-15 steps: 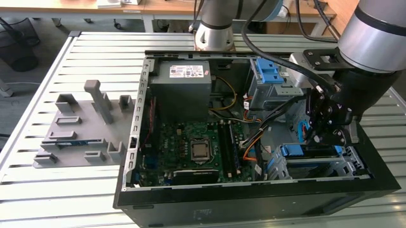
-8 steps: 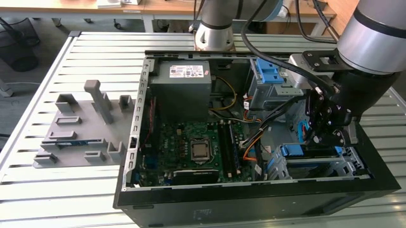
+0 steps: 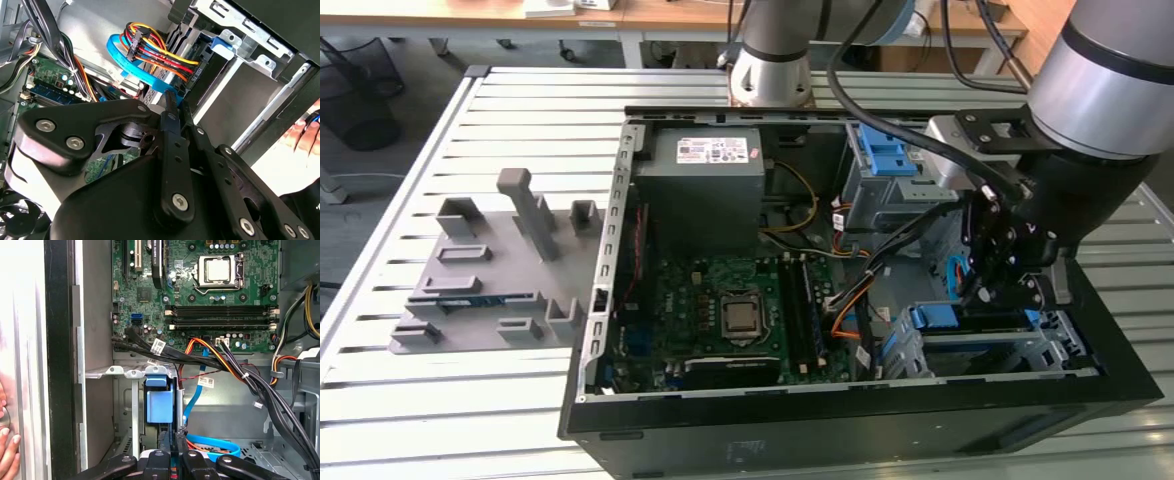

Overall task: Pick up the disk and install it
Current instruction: 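Insert the second disk wire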

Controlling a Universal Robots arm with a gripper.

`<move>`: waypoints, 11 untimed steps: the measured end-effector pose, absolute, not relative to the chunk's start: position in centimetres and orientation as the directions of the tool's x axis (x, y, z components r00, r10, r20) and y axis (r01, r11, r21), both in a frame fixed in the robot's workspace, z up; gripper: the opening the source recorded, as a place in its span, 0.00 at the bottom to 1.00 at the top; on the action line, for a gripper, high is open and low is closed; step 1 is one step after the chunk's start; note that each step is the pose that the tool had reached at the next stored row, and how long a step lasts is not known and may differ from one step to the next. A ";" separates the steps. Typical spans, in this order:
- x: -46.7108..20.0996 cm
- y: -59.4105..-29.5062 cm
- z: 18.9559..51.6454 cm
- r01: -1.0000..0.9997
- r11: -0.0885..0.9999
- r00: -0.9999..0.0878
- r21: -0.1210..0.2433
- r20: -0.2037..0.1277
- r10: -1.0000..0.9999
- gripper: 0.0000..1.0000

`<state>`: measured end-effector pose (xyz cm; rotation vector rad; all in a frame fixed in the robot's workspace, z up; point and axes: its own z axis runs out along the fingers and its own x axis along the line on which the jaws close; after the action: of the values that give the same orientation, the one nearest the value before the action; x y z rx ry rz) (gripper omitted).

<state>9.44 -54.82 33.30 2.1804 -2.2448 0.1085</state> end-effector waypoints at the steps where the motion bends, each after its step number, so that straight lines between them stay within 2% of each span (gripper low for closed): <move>1: 9.4 -54.8 33.3 -0.999 0.028 -0.030 -0.042 0.056 -0.998 0.16; 11: 9.5 -54.9 33.2 -0.999 0.028 -0.030 -0.042 0.055 -0.998 0.16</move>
<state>9.53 -54.88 33.23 2.1808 -2.2450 0.1079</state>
